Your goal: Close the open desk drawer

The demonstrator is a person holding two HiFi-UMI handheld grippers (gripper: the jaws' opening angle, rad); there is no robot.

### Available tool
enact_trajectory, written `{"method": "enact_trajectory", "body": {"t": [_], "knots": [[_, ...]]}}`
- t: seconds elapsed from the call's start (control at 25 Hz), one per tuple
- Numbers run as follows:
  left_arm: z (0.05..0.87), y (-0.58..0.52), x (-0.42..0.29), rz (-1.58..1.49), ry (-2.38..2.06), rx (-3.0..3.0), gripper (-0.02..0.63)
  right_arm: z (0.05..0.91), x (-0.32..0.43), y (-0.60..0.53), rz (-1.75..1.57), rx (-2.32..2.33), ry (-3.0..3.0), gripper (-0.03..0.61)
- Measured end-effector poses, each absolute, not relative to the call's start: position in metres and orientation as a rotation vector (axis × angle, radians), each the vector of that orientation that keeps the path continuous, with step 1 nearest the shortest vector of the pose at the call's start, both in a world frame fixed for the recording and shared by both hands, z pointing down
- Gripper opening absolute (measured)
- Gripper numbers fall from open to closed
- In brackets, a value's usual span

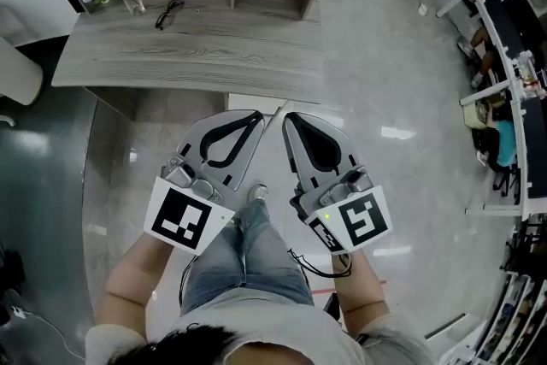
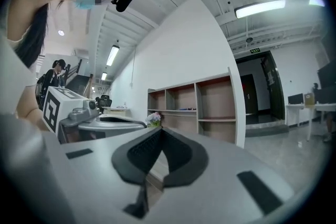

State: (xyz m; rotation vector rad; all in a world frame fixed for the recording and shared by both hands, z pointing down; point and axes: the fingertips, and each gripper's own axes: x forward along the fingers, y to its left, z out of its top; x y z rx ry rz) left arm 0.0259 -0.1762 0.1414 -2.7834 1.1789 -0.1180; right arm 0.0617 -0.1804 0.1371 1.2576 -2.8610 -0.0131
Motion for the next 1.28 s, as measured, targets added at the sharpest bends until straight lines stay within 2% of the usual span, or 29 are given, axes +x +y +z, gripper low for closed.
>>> {"method": "enact_trajectory", "body": {"t": [0.56,1.28], "knots": [[0.105,-0.127,0.028,-0.055,1.163,-2.800,0.011,0.105,0.054,-0.127,-0.040,1.243,-2.899,0.008],[0.104,-0.108,0.028,-0.040,1.152,-2.808,0.011,0.103,0.056,-0.109,-0.059,1.281,-2.880,0.006]]}}
